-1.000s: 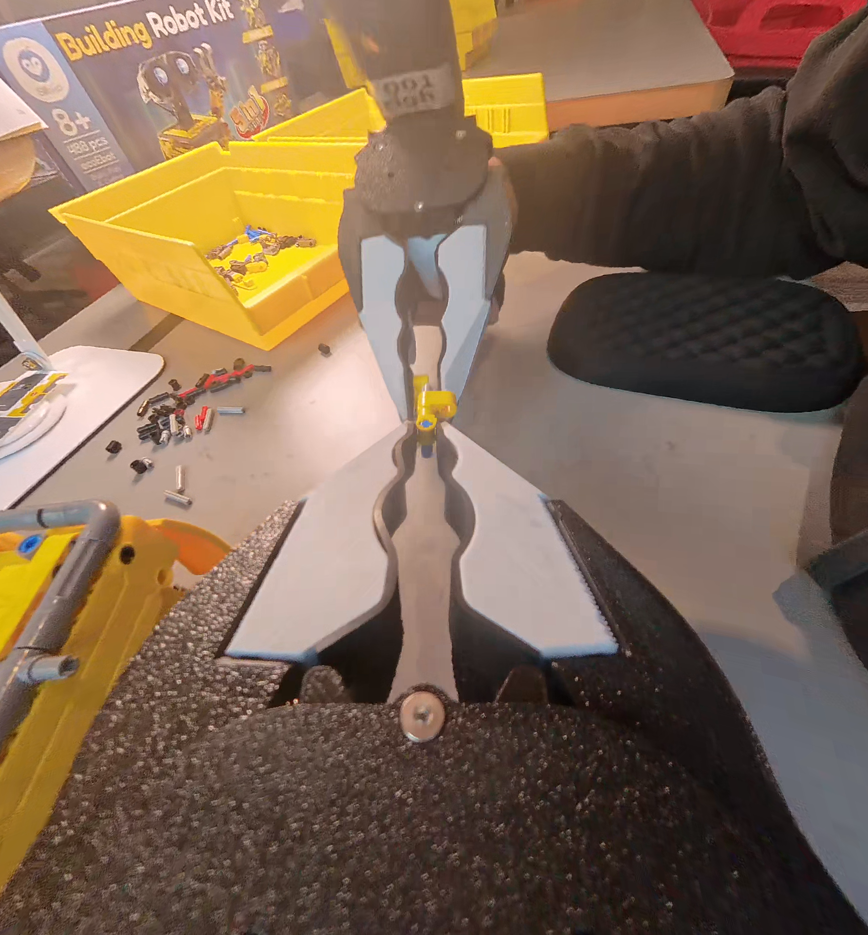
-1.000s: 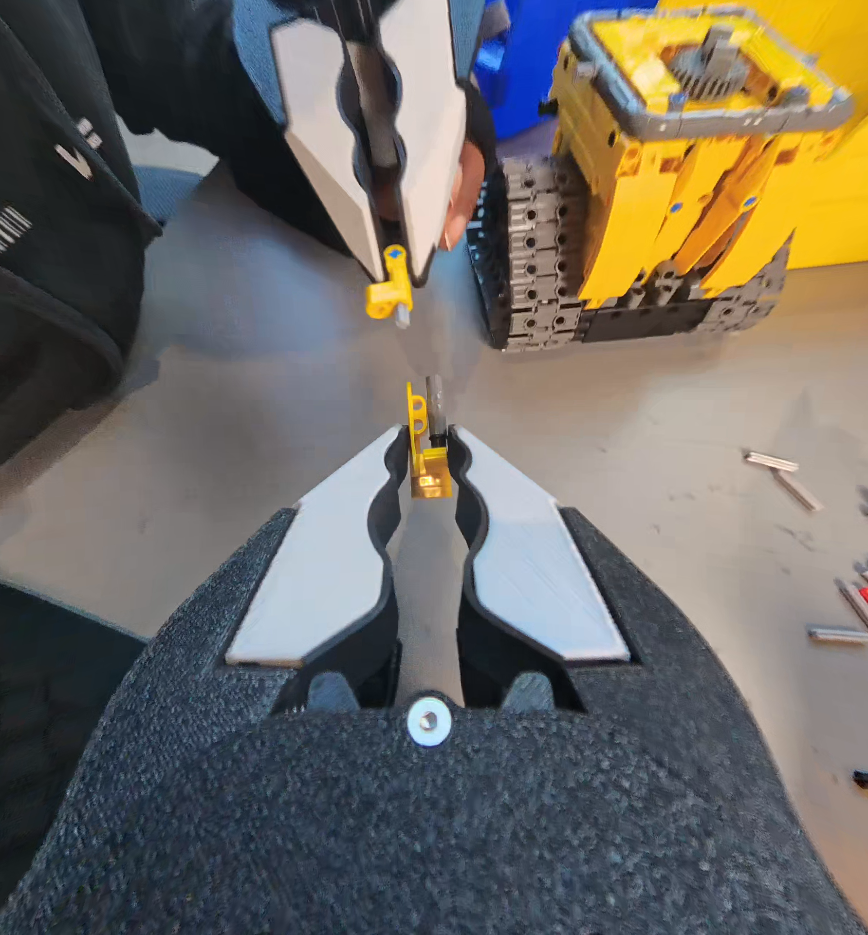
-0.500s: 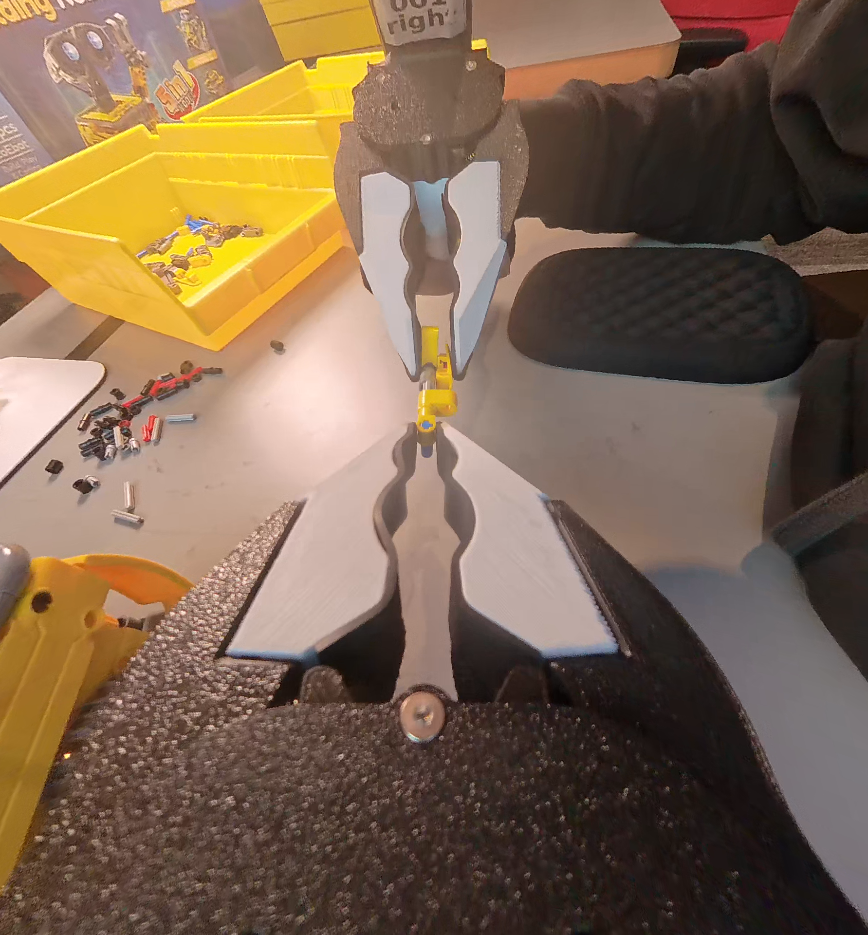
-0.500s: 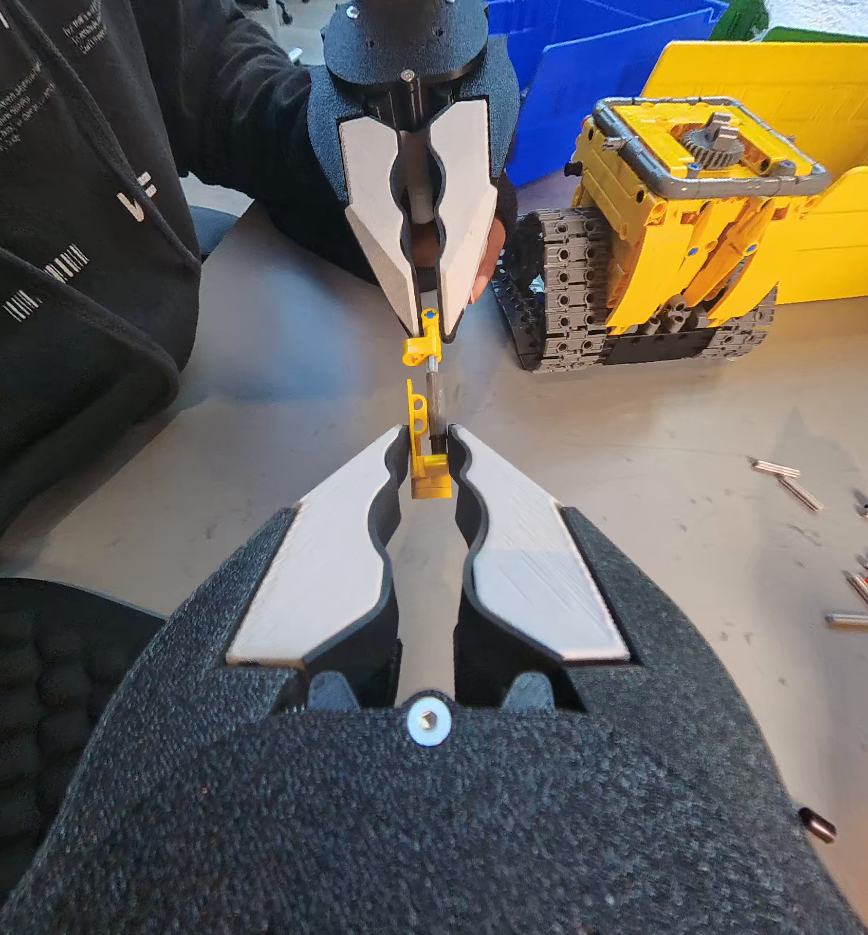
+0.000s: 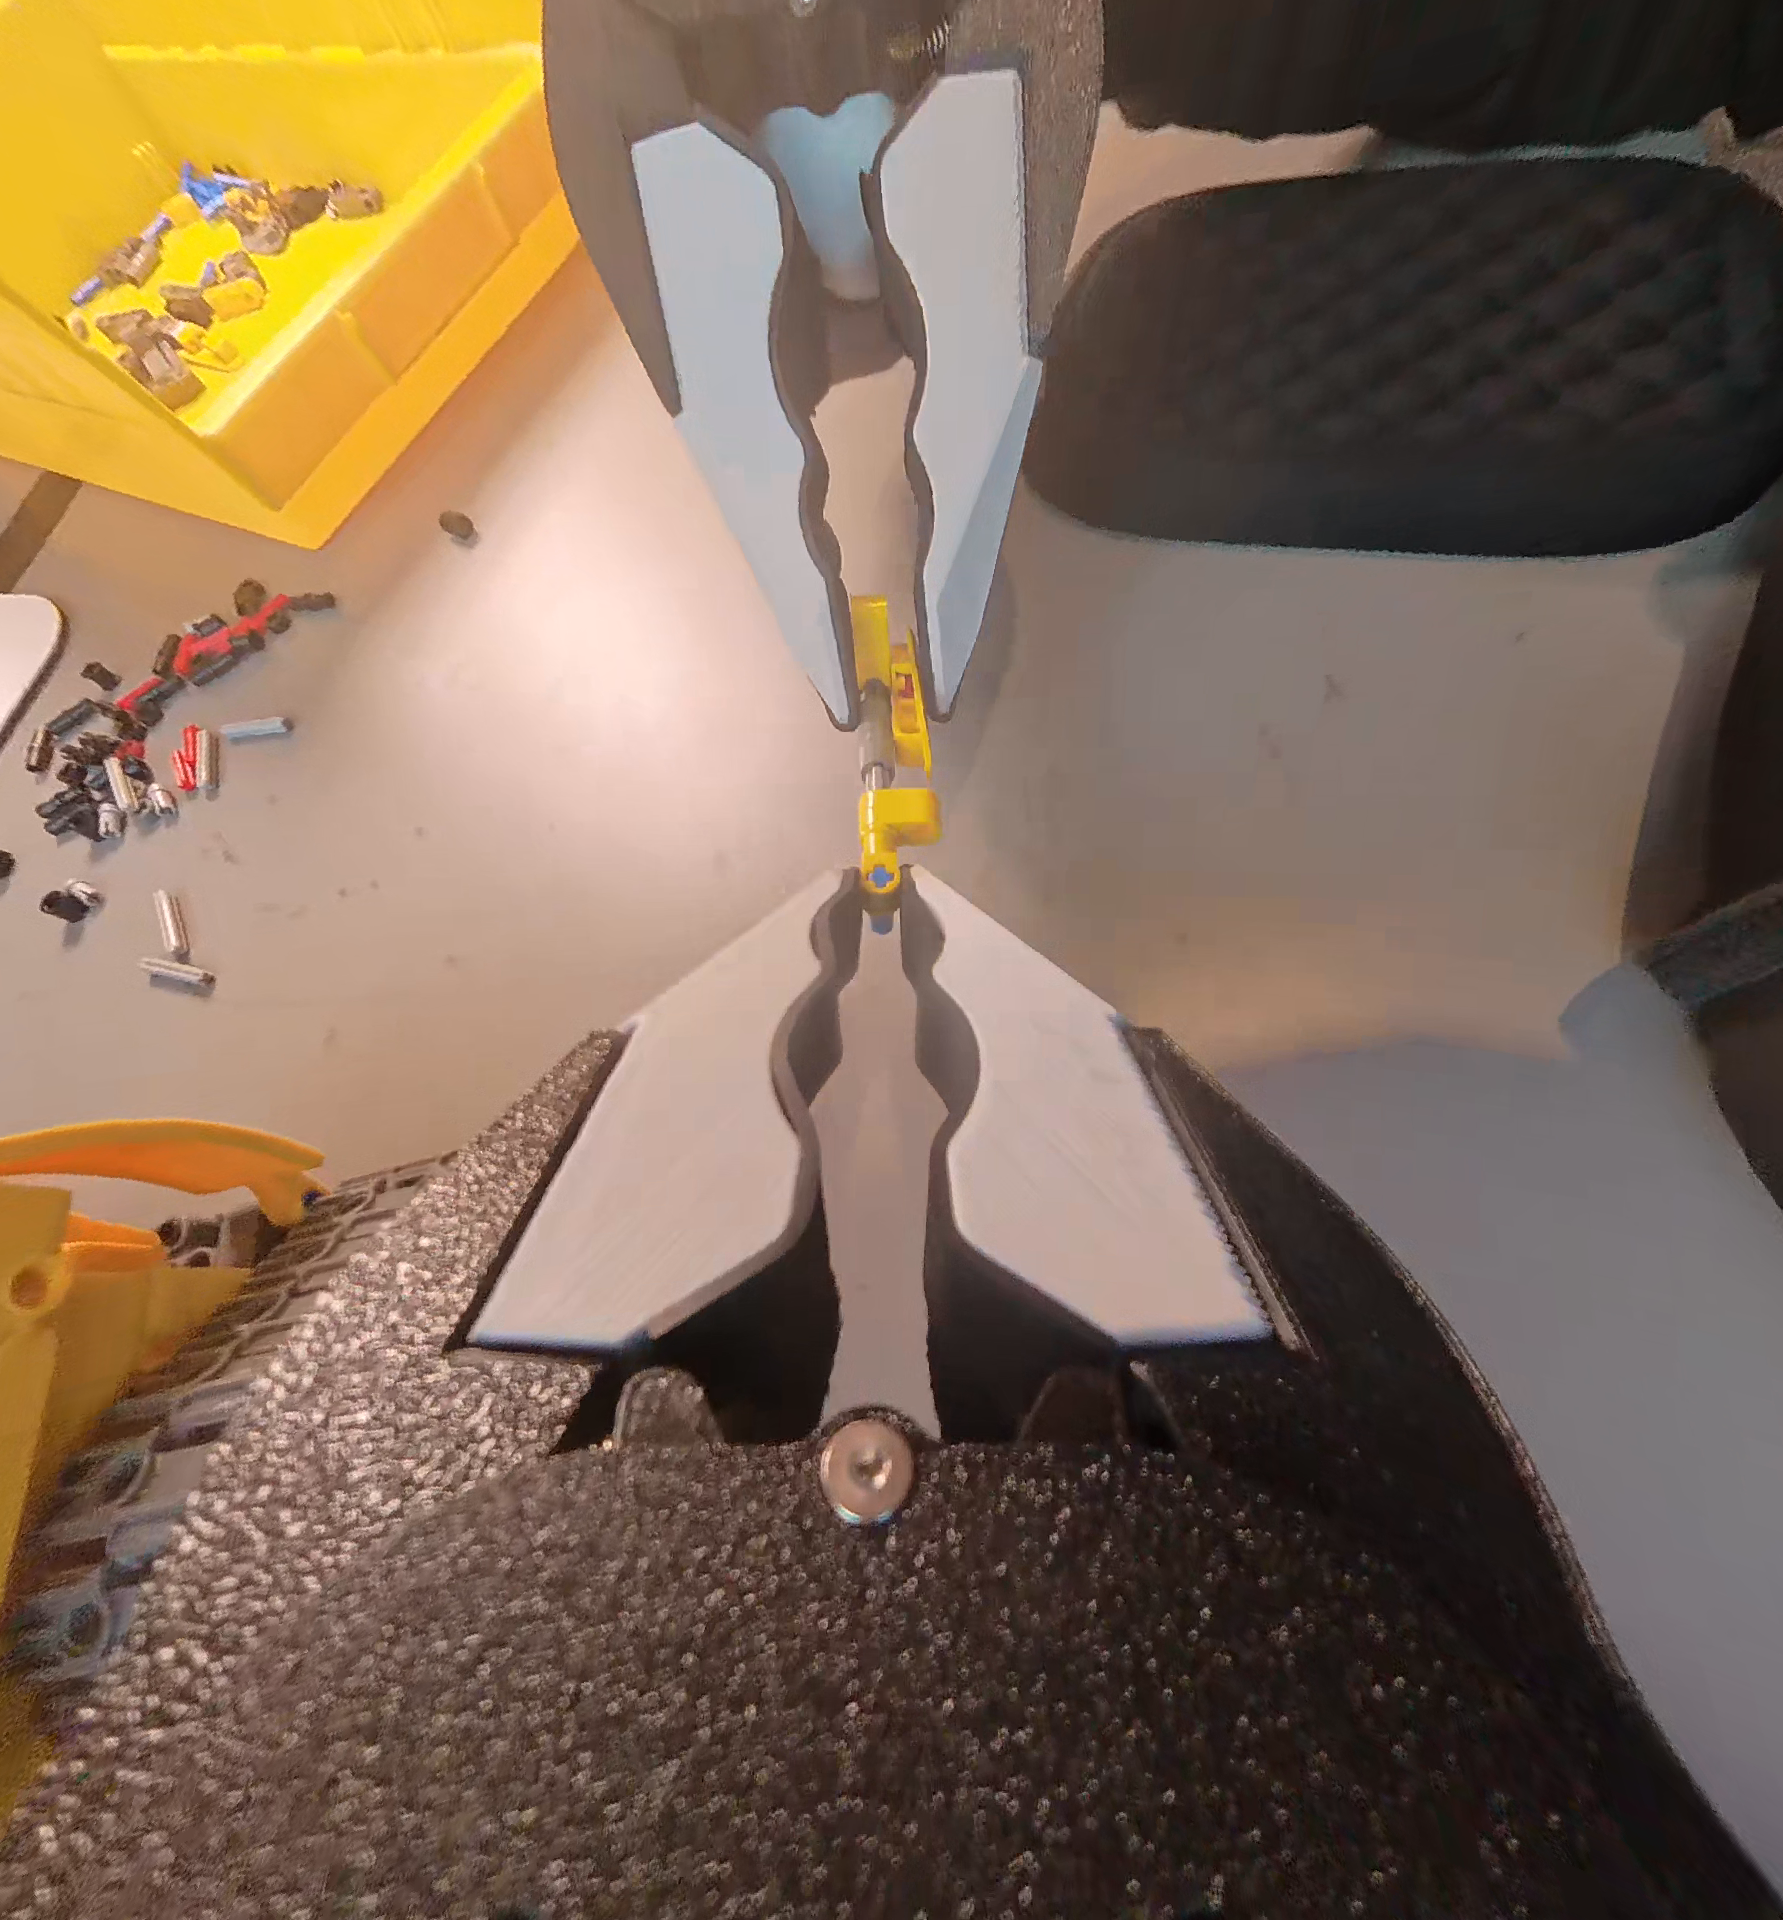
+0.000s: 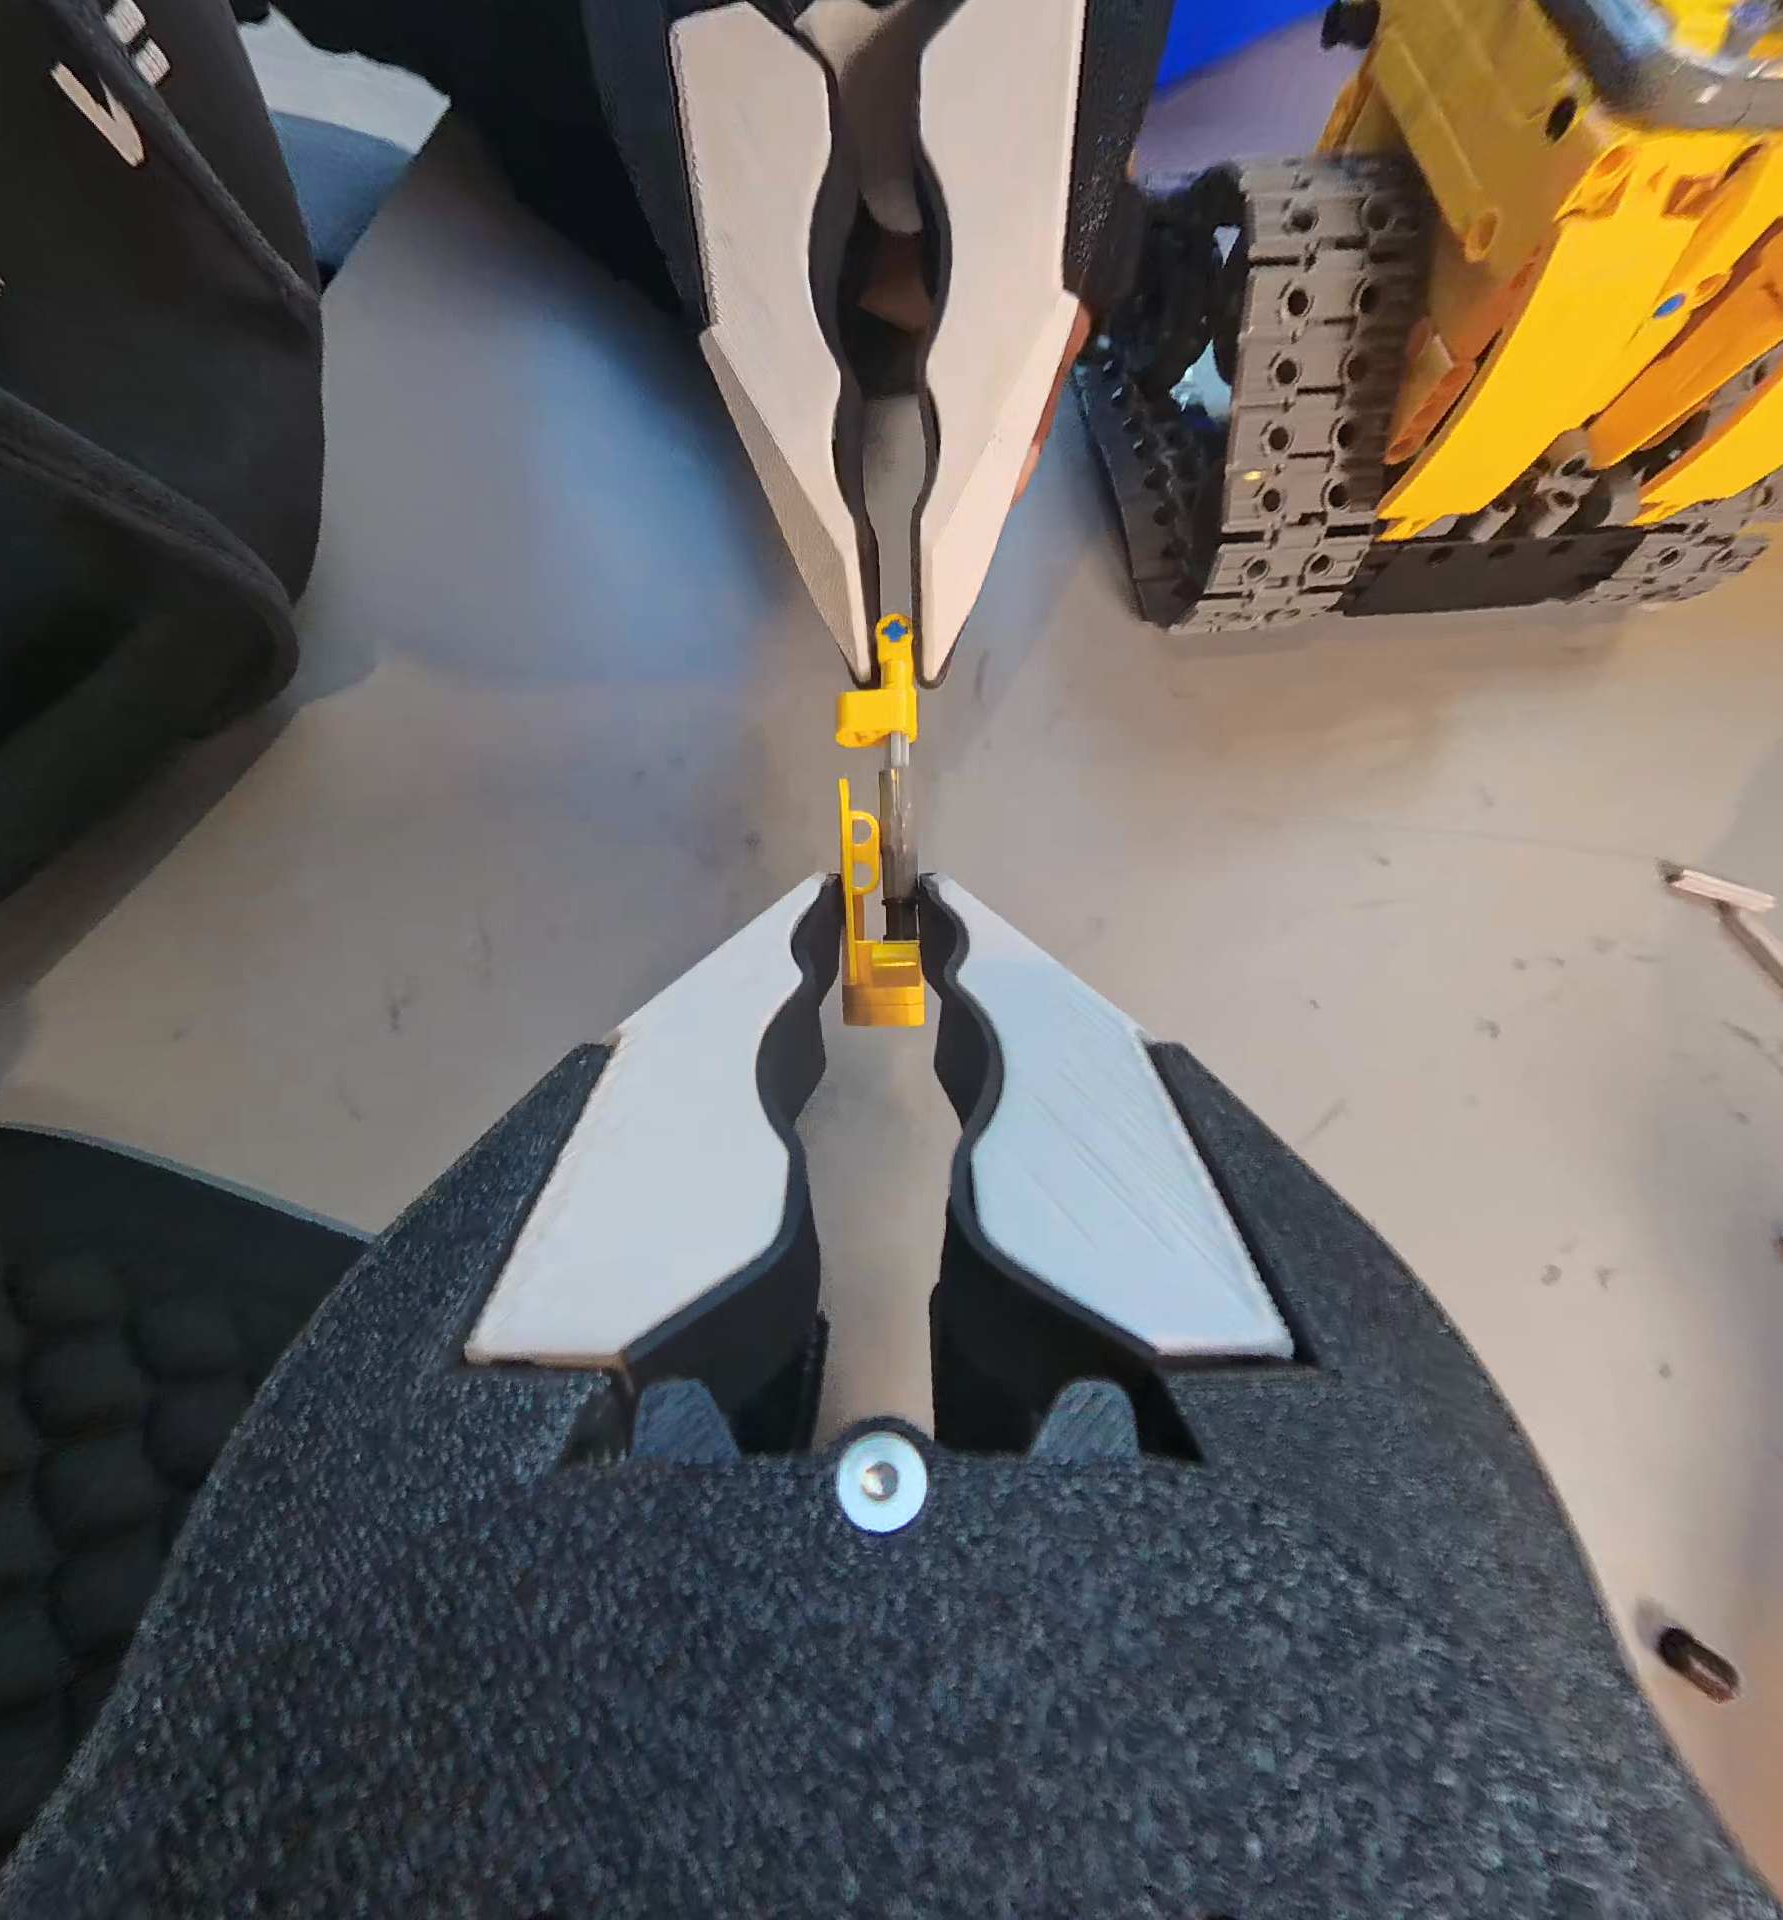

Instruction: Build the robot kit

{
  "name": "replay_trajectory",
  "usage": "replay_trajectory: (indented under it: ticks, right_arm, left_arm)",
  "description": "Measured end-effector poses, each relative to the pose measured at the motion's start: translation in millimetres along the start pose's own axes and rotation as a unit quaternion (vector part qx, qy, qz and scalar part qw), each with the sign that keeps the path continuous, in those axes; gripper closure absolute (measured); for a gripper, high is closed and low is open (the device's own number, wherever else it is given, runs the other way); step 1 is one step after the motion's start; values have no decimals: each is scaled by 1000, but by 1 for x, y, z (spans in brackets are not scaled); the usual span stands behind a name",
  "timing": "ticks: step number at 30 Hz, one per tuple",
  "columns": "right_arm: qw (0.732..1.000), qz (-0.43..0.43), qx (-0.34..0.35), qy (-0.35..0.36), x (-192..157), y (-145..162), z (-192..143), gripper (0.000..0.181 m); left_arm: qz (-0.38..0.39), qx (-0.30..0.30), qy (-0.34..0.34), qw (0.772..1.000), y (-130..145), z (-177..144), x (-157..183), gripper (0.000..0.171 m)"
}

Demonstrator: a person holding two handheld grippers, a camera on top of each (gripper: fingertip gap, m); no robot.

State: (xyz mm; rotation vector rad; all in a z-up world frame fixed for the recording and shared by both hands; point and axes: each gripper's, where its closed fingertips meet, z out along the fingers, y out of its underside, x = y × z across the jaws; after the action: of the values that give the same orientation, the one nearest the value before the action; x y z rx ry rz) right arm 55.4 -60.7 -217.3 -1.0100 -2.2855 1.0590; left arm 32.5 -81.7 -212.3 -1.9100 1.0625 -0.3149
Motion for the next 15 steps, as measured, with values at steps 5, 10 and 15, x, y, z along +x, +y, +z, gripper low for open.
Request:
replay_trajectory:
  ticks: [5,10,15]
  right_arm:
    - [998,5,-66,-6,-5,17,15,168]
    - [997,13,-81,-11,-6,21,21,169]
    - [997,21,-69,-23,-7,22,21,169]
  left_arm:
    - [-13,-58,18,998,18,10,6,166]
    - [-29,-88,39,995,29,16,9,167]
    - [-51,-91,63,993,31,18,10,167]
